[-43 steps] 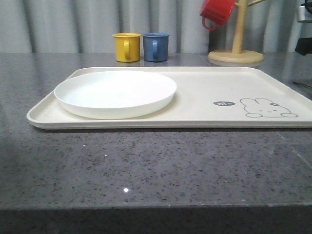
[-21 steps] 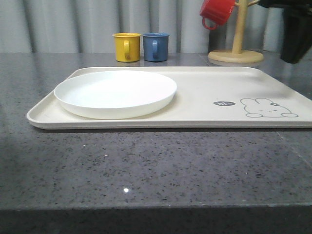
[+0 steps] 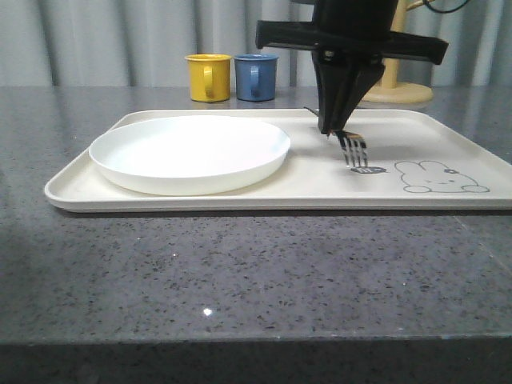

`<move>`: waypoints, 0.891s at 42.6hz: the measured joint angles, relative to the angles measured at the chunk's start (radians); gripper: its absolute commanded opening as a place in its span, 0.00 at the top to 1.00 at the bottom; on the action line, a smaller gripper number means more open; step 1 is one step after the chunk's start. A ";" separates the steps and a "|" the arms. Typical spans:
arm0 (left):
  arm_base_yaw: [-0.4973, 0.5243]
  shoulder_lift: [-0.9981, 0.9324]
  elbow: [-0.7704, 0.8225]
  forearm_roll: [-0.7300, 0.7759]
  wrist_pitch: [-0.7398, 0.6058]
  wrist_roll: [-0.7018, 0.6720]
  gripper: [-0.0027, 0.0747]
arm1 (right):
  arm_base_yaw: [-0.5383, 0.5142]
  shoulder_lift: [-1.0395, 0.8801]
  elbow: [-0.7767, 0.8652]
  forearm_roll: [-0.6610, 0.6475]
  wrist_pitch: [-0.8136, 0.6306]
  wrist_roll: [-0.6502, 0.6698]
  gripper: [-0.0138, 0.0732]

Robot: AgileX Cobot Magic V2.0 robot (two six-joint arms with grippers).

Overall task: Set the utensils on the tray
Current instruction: 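Lower the fork onto the tray beside the plate and release it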

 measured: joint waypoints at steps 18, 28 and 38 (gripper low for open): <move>0.000 0.000 0.000 0.000 0.000 0.000 0.43 | 0.000 0.052 -0.004 -0.014 -0.027 0.048 0.44; 0.000 0.000 0.000 0.000 0.000 0.000 0.43 | 0.000 0.011 -0.004 -0.050 -0.010 0.032 0.30; 0.000 0.000 0.000 0.000 0.000 0.000 0.43 | -0.020 -0.133 0.005 -0.064 0.053 -0.194 0.30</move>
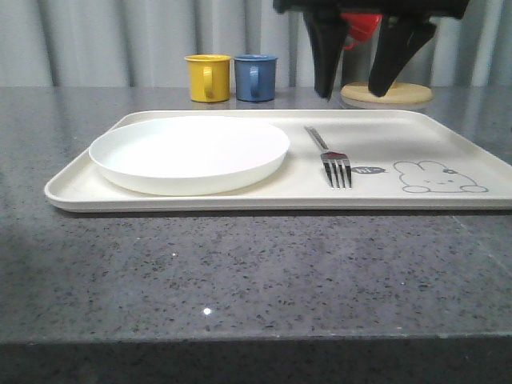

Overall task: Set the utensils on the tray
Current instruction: 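Lower the fork onto the tray beside the plate and release it, then grasp the steel chopsticks with the right gripper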

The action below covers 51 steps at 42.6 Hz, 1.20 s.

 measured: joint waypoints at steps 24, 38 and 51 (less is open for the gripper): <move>0.000 0.000 0.002 0.000 0.000 0.000 0.43 | -0.445 -0.186 0.318 0.001 -0.004 -0.240 0.30; 0.000 0.000 0.002 0.000 0.000 0.000 0.43 | -0.575 -0.140 0.376 0.031 -0.087 -0.300 0.30; 0.000 0.000 0.002 0.000 0.000 0.000 0.43 | -0.588 -0.072 0.378 0.071 -0.105 -0.324 0.47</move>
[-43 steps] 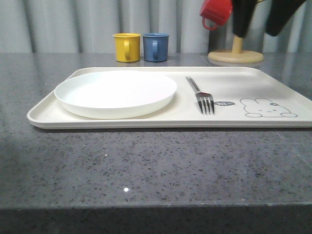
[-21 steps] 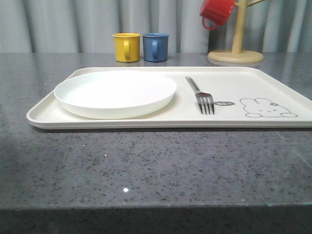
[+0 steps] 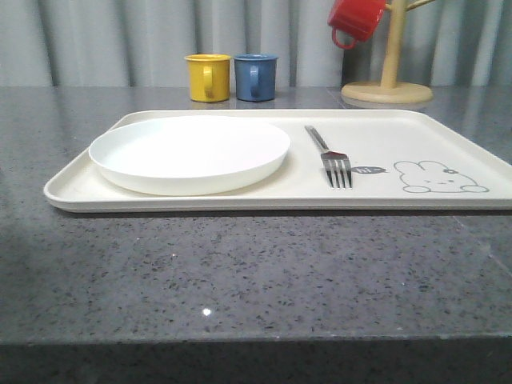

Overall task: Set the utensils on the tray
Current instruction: 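Grasp the steel chopsticks with the right gripper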

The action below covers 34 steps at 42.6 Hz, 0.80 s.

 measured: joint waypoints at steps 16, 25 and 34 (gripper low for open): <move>0.000 0.000 0.000 0.000 0.000 0.000 0.43 | 0.000 0.002 0.000 0.008 -0.004 -0.004 0.51; 0.000 0.000 0.000 0.000 0.000 0.000 0.43 | 0.000 0.009 0.000 0.009 -0.004 -0.006 0.57; 0.000 0.000 0.000 0.000 0.000 0.000 0.43 | 0.000 0.009 0.000 0.009 -0.002 -0.006 0.74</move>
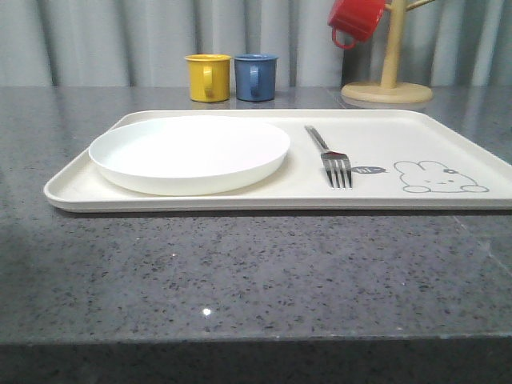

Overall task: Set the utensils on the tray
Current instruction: 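Grasp the steel chopsticks with the right gripper, then place the chopsticks on the tray next to the fork and release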

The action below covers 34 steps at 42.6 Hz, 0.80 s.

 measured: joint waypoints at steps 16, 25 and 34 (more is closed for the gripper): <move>0.000 0.000 0.000 0.000 0.000 0.000 0.43 | 0.069 -0.032 -0.026 0.000 0.035 -0.003 0.74; 0.000 0.000 0.000 0.000 0.000 0.000 0.43 | 0.240 -0.070 -0.092 0.084 0.066 -0.005 0.74; 0.000 0.000 0.000 0.000 0.000 0.000 0.43 | 0.350 -0.038 -0.094 0.239 0.038 0.019 0.74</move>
